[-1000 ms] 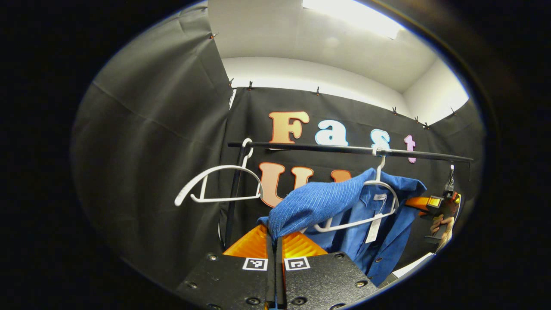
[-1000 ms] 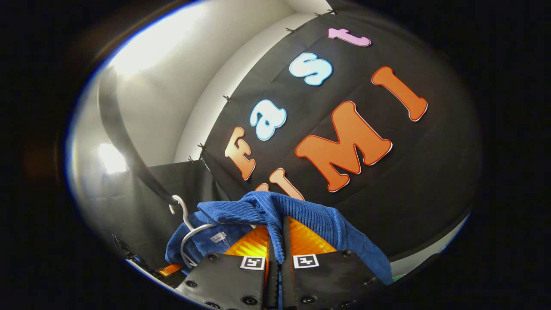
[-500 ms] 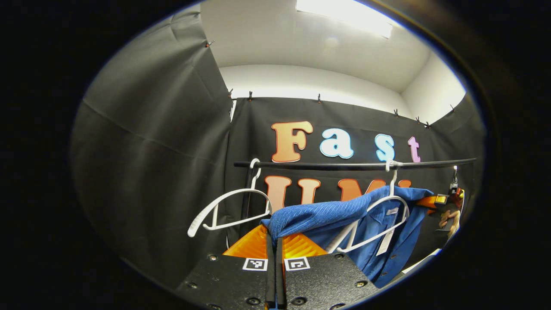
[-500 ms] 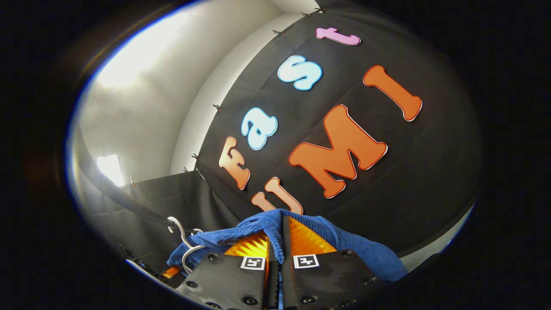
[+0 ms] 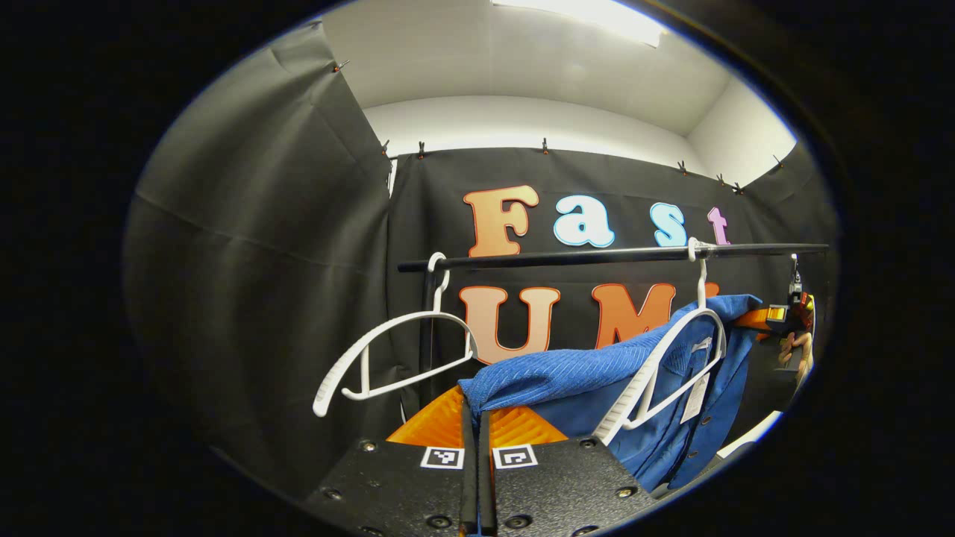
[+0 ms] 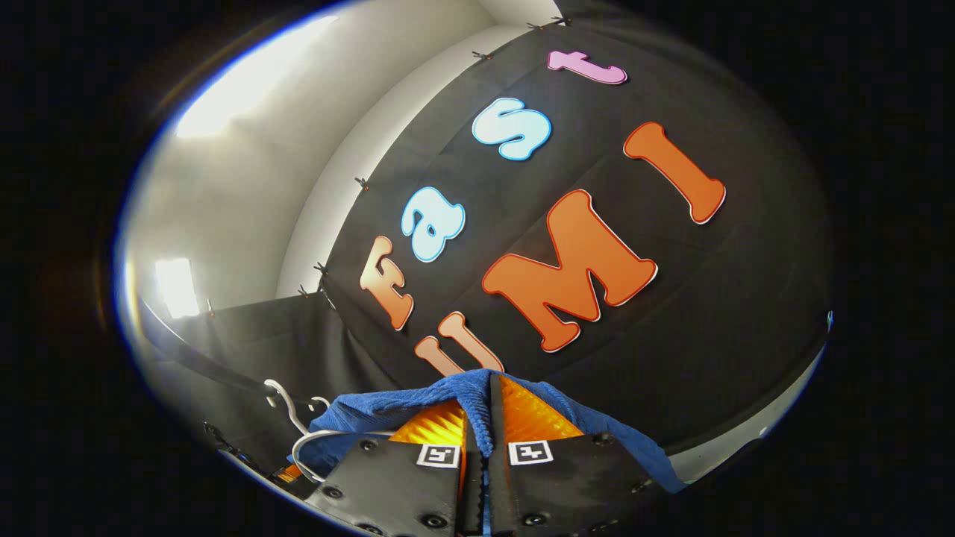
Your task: Grasp the clothes on the hanger with both hands and then place them into the laundry hamper below.
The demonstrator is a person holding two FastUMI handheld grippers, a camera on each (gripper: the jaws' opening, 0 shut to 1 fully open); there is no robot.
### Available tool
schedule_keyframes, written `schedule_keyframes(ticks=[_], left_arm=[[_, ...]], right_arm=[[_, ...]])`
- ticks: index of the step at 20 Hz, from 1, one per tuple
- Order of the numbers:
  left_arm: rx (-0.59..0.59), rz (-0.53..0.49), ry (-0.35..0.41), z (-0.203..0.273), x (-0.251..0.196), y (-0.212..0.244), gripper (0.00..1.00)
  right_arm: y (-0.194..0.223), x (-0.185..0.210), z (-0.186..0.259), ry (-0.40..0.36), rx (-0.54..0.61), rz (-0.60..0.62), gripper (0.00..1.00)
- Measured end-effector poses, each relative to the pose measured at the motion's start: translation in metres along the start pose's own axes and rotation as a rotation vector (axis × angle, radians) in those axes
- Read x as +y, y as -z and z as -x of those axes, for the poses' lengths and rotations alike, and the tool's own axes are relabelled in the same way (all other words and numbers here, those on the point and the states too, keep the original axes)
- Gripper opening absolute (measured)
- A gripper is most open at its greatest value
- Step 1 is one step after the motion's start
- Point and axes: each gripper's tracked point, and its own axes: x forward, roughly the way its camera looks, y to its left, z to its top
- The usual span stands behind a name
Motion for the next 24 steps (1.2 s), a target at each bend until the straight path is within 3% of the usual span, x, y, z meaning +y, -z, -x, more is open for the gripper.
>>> schedule_keyframes(ticks=[5,11,19,24], left_arm=[[0.061,0.092,0.038,-0.004,-0.006,0.028,0.01],[0.115,0.092,0.048,-0.004,-0.012,0.059,0.01],[0.206,0.203,0.051,0.027,-0.010,0.118,0.01],[0.252,0.197,0.034,0.052,-0.014,0.154,0.01]], right_arm=[[0.010,-0.027,-0.002,0.055,0.025,0.044,0.10],[0.035,-0.060,0.013,0.131,0.074,0.078,0.11],[0.089,-0.092,0.064,0.166,0.168,0.121,0.10],[0.130,-0.104,0.099,0.198,0.215,0.177,0.11]])
